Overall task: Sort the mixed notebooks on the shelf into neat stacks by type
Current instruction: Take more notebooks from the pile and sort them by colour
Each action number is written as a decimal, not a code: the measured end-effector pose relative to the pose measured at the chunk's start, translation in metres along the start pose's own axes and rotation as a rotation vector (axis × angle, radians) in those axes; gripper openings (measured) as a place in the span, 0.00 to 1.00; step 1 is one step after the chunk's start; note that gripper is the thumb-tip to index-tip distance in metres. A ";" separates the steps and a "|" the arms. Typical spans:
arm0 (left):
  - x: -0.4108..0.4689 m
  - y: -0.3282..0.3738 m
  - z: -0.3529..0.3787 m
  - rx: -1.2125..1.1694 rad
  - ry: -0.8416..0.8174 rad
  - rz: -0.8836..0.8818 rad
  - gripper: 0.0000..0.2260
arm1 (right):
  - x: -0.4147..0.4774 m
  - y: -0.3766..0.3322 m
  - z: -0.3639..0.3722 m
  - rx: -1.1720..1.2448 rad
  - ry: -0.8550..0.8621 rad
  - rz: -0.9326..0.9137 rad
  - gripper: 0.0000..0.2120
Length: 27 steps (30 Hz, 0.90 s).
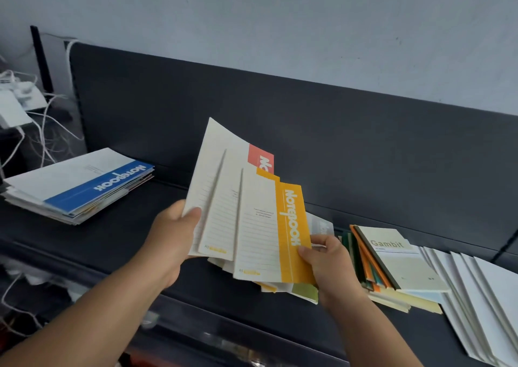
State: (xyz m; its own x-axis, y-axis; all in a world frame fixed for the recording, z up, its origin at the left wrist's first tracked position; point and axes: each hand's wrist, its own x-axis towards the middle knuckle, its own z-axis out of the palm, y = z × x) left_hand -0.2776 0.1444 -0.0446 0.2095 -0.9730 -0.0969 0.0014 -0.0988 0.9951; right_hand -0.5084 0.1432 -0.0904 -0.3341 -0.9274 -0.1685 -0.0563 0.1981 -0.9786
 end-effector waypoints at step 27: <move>0.029 -0.035 -0.013 -0.157 0.110 -0.178 0.06 | -0.014 0.017 0.025 -1.133 -0.337 -0.266 0.35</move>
State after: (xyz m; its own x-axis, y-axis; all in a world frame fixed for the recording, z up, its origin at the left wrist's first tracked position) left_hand -0.2585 0.1226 -0.0818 0.2977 -0.9138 -0.2762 0.1976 -0.2241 0.9543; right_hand -0.4807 0.1518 -0.1079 0.0656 -0.9841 -0.1653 -0.9339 -0.0022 -0.3576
